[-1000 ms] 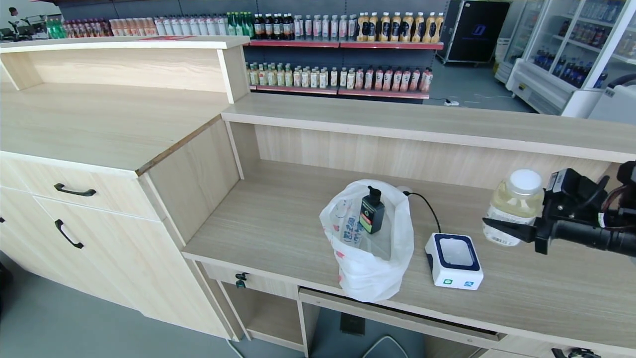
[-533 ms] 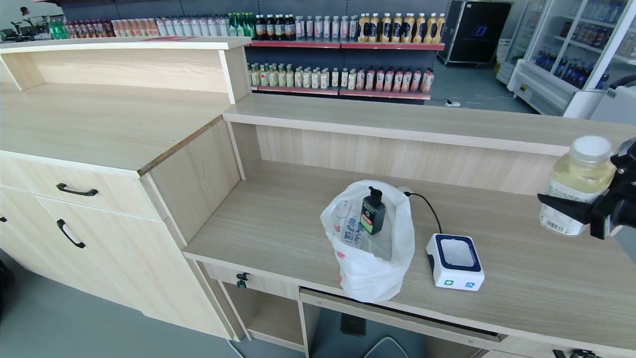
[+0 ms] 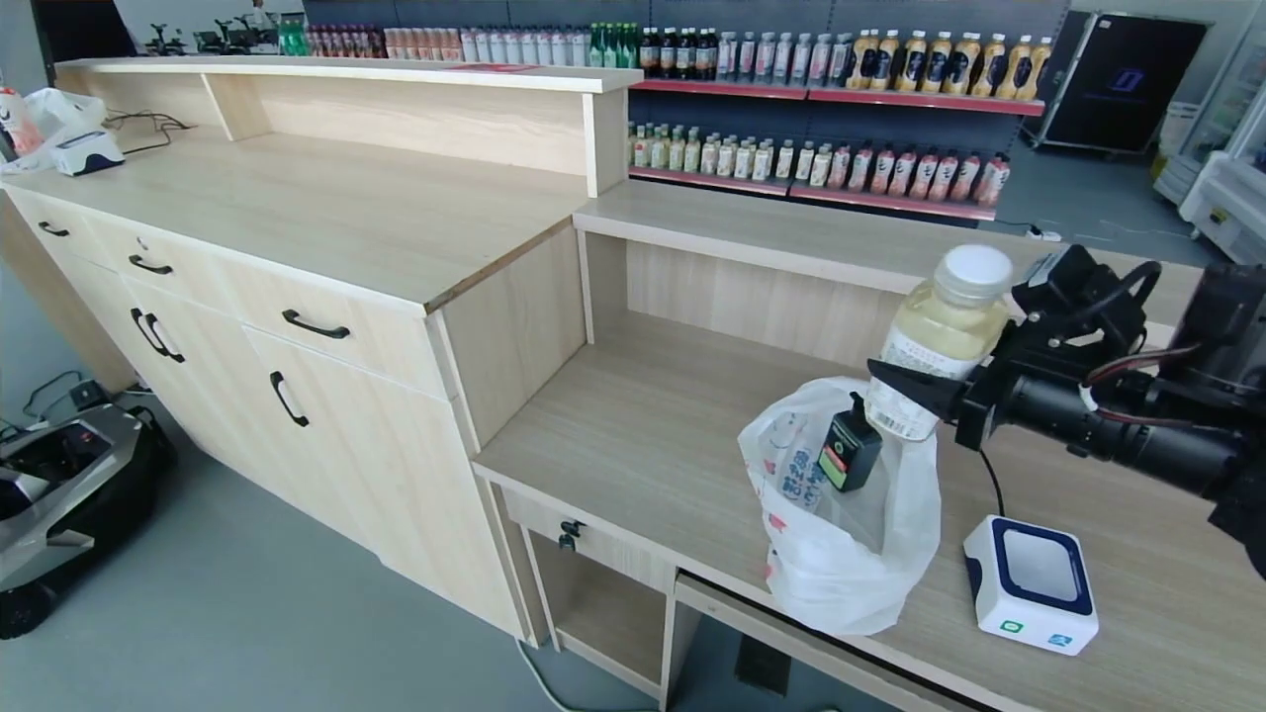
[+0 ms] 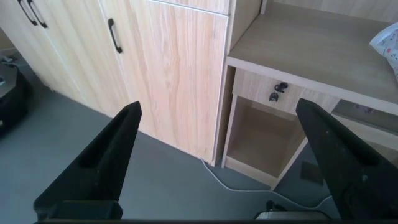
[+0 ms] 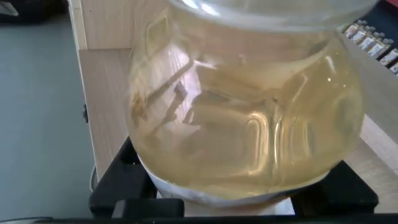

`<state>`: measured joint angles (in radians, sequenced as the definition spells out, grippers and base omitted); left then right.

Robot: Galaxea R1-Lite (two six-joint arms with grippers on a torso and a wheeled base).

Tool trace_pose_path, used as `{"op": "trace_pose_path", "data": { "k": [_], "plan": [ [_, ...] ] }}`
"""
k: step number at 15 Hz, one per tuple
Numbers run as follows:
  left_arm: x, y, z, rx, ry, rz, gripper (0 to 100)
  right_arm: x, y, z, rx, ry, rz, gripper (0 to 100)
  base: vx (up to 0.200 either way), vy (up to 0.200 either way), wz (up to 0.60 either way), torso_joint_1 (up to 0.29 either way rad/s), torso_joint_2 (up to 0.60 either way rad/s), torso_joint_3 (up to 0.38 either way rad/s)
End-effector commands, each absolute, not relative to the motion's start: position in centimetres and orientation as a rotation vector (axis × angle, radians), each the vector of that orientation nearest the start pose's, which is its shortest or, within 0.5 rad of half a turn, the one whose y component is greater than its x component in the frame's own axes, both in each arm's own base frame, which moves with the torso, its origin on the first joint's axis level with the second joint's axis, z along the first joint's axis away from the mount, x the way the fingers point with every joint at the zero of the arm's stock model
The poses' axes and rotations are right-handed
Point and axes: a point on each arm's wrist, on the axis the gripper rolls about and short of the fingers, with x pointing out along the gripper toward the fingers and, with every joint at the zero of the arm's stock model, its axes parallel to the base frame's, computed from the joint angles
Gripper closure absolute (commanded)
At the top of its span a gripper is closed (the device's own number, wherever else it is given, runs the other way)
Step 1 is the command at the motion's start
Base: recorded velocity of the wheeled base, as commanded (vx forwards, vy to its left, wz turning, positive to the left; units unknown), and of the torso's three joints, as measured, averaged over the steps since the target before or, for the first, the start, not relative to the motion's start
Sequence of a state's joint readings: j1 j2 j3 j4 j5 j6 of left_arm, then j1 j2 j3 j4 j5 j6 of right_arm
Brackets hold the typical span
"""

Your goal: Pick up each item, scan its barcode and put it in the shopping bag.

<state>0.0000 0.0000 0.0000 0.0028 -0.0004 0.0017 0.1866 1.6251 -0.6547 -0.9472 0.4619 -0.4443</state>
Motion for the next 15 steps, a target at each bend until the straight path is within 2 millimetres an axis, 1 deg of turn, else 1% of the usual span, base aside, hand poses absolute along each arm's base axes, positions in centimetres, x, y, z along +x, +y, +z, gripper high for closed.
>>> {"op": "trace_pose_path", "data": {
  "k": [1, 2, 5, 7, 9, 10, 15],
  "plan": [
    [-2.3, 0.0, 7.5, 0.002, 0.003, 0.000, 0, 29.2, 7.6, 14.5, -0.396, 0.044, 0.710, 100, 0.000, 0.000, 0.00, 0.000, 0.00, 0.000],
    [-2.3, 0.0, 7.5, 0.002, 0.003, 0.000, 0, 29.4, 7.6, 13.9, -0.392, 0.063, 0.712, 100, 0.000, 0.000, 0.00, 0.000, 0.00, 0.000],
    [-2.3, 0.0, 7.5, 0.002, 0.003, 0.000, 0, 30.5, 7.8, 11.0, -0.381, 0.143, 0.726, 100, 0.000, 0.000, 0.00, 0.000, 0.00, 0.000],
    [-2.3, 0.0, 7.5, 0.002, 0.003, 0.000, 0, 31.0, 7.9, 9.6, -0.378, 0.166, 0.730, 100, 0.000, 0.000, 0.00, 0.000, 0.00, 0.000],
    [-2.3, 0.0, 7.5, 0.002, 0.003, 0.000, 0, 32.2, 8.1, 7.8, -0.377, 0.163, 0.729, 100, 0.000, 0.000, 0.00, 0.000, 0.00, 0.000],
    [-2.3, 0.0, 7.5, 0.002, 0.003, 0.000, 0, 32.4, 8.3, 7.0, -0.377, 0.172, 0.733, 100, 0.000, 0.000, 0.00, 0.000, 0.00, 0.000],
    [-2.3, 0.0, 7.5, 0.002, 0.003, 0.000, 0, 33.6, 8.5, 4.9, -0.373, 0.192, 0.736, 100, 0.000, 0.000, 0.00, 0.000, 0.00, 0.000]
  ]
}}
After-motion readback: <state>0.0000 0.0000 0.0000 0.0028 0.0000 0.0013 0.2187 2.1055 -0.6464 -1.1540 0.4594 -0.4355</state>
